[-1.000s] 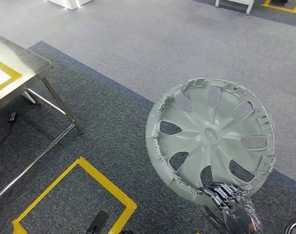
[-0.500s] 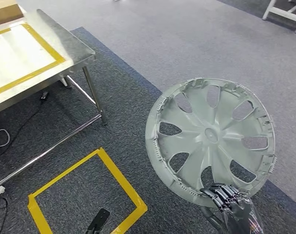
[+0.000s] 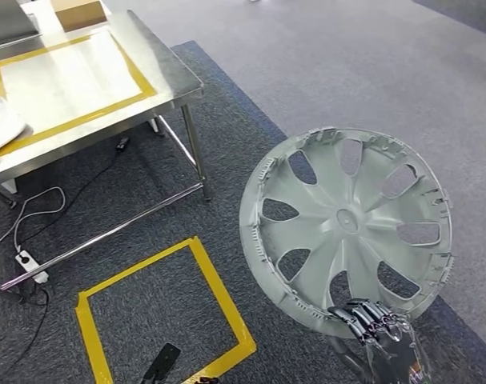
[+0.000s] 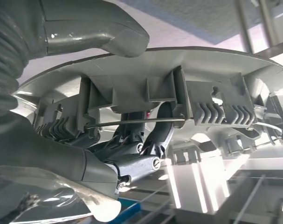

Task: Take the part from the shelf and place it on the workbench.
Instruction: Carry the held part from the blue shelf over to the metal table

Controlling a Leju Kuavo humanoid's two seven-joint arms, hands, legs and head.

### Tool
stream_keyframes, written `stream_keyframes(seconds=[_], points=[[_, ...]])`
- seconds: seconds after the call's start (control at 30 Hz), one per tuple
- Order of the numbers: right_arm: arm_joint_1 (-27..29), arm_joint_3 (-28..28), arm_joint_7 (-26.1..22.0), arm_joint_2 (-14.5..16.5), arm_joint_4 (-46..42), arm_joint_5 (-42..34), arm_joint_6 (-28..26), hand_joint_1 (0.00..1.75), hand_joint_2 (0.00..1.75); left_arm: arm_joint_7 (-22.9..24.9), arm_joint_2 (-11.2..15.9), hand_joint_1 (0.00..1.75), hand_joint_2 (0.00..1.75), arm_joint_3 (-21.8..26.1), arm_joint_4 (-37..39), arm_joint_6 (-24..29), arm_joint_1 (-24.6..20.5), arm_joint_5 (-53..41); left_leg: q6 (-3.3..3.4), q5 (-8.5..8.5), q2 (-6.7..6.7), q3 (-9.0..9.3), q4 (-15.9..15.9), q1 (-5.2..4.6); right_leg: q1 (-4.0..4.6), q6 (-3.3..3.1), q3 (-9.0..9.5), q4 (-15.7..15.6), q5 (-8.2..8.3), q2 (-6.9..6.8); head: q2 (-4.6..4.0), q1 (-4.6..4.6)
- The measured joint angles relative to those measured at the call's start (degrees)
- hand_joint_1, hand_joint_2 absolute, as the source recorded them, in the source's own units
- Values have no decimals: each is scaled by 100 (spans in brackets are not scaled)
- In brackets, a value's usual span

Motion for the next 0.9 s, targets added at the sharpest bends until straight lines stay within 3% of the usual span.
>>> stream_keyframes(seconds=[0.03, 0.1, 0.17, 0.23, 0.3, 0.37, 0.43, 0.47, 0.5, 0.53, 0.6, 0.67, 0.73, 0.77, 0.83, 0.87, 0.9], points=[[-2, 0, 2, 0, 0, 1, -1, 175, 175, 0, 2, 0, 175, -1, 0, 1, 2, -3, 11, 236, 68, 157, -359, 3, 0, 16, 44, 0, -30, -73, 0, -1], [-4, -3, 5, 0, 0, 10, -7, 175, 175, 0, 7, 0, 175, -1, 0, 1, -11, -9, 65, 526, 372, 486, -1074, -54, 23, 74, 108, -2, -93, -200, 0, -1], [-7, -3, 3, 0, 0, 27, -14, 175, 175, 0, 10, 0, 175, 0, 0, 2, -22, -18, 130, 529, 554, 586, -1338, -121, 59, 136, 148, -17, -133, -324, 0, 6], [-19, -3, 2, 0, -2, 38, -17, 175, 175, 0, 15, 0, 175, 0, 0, 3, -12, -24, 198, 530, 431, 585, -1390, -115, 64, 188, 201, -59, -165, -430, 0, 10], [-35, -8, 3, -1, -4, 42, -25, 175, 175, 0, 17, 0, 175, 1, 0, 11, -12, -30, 270, 547, 275, 628, -1455, -80, 42, 225, 155, 93, -303, -205, 0, 41], [-35, -9, -1, -2, -2, 55, -37, 175, 175, 0, 11, 0, 175, 1, 0, 17, -34, -40, 324, 548, 126, 656, -1487, -67, 31, 233, -162, 717, -601, 174, 0, 94], [-27, -5, -9, -2, 1, 68, -44, 175, 175, 0, 3, 0, 175, 0, 0, 15, -41, -44, 350, 534, -36, 666, -1485, -74, 37, 234, -601, 1424, -807, 306, 0, 108], [-24, -2, -14, -2, 3, 71, -45, 175, 175, 0, 2, 0, 175, 0, 0, 15, -37, -43, 353, 528, -125, 677, -1484, -76, 39, 233, -728, 1546, -758, 320, 0, 107], [-23, 0, -18, -2, 4, 71, -46, 175, 175, 0, 3, 0, 175, 0, 0, 14, -33, -43, 350, 520, -218, 694, -1481, -76, 37, 230, -748, 1447, -591, 330, 0, 106], [-23, 0, -22, -2, 6, 71, -46, 175, 175, 0, 3, 0, 175, 0, -1, 11, -31, -43, 342, 510, -310, 717, -1477, -74, 31, 224, -661, 1143, -338, 361, 0, 108], [-28, 0, -31, -2, 10, 71, -46, 175, 175, 0, -2, 0, 175, 0, -1, 2, -34, -43, 307, 480, -474, 736, -1449, -73, -3, 209, -386, 411, 59, 589, 0, 113], [-40, 2, -45, -3, 18, 77, -50, 175, 175, 0, -2, 0, 175, 0, -1, -5, -35, -43, 247, 473, -609, 696, -1424, -65, -13, 187, -220, 67, 125, 758, 0, 113], [-53, 5, -60, -3, 24, 81, -56, 175, 175, 0, 9, 0, 175, 0, -1, -7, -20, -43, 182, 482, -715, 657, -1421, -47, -5, 146, -166, 25, 101, 677, 0, 110], [-60, 4, -62, -4, 25, 80, -57, 175, 175, 0, 10, 0, 175, 0, -1, -7, -12, -43, 149, 463, -655, 646, -1394, -55, -9, 117, -142, 8, 101, 617, 0, 109], [-67, 0, -58, -4, 26, 77, -57, 175, 175, 0, 14, 0, 175, 0, -2, -3, -21, -43, 79, 294, -357, 511, -1093, -68, -22, 51, -75, -23, 84, 462, 0, 75], [-68, -1, -57, -4, 27, 77, -57, 175, 175, 0, 10, 0, 175, 0, -2, -3, -31, -43, 46, 146, -177, 359, -773, -65, -12, 26, -45, -26, 64, 382, 0, 59], [-66, 0, -59, -4, 27, 78, -57, 175, 175, 0, 13, 0, 175, 0, -2, -3, -40, -43, 22, -8, -82, 163, -388, -45, -3, 7, -21, -26, 41, 296, 0, 45]])
